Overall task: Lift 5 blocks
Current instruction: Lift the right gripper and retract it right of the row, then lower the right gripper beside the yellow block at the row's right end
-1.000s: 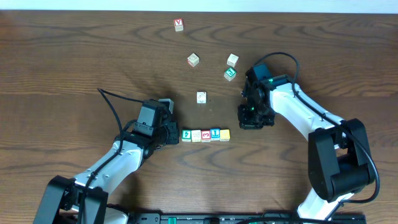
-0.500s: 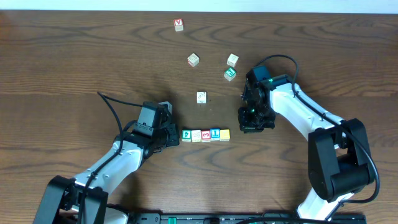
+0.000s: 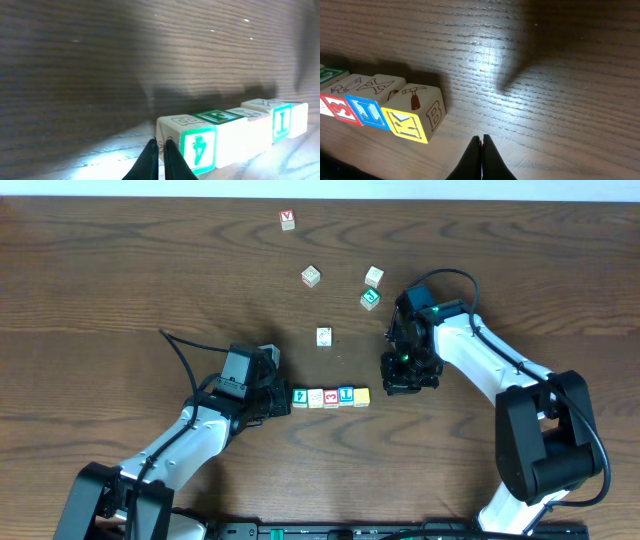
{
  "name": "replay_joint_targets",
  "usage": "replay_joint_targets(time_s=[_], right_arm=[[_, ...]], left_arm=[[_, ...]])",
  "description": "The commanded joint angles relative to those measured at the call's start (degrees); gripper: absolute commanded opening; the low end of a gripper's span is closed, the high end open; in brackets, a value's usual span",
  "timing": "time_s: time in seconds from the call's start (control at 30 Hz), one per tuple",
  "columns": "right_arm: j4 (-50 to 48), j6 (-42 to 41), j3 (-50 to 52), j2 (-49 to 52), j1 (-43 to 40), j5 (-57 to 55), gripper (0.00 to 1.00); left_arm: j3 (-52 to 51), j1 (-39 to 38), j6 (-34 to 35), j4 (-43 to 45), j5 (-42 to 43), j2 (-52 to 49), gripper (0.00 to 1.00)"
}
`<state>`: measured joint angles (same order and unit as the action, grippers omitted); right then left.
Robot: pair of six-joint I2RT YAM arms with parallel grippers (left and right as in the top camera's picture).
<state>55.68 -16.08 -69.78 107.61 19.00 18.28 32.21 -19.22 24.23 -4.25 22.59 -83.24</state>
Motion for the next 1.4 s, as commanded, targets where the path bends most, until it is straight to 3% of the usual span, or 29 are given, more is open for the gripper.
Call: replay_joint_targets(time_s=[0.0, 0.43, 0.93, 1.37], right_arm=[[0.07, 0.46, -0.55, -1.22, 0.61, 0.9, 0.01], [0.42, 0.46, -0.55, -1.22, 1.14, -0.26, 0.01], [-18.38, 4.61, -0.55, -1.2, 6.23, -0.44, 0.01], [-20.48, 2.82, -0.37, -1.09, 12.28, -5.99, 0.01]], left_arm=[[-0.24, 0.22, 0.55, -0.17, 1.46, 0.13, 0.07], [-0.24, 0.24, 0.48, -0.17, 2.27, 0.13, 0.07], [-0.24, 0.24, -0.11, -0.85, 1.84, 0.13, 0.07], [-0.24, 0.24, -0.09, -2.14, 1.84, 0.15, 0.07]])
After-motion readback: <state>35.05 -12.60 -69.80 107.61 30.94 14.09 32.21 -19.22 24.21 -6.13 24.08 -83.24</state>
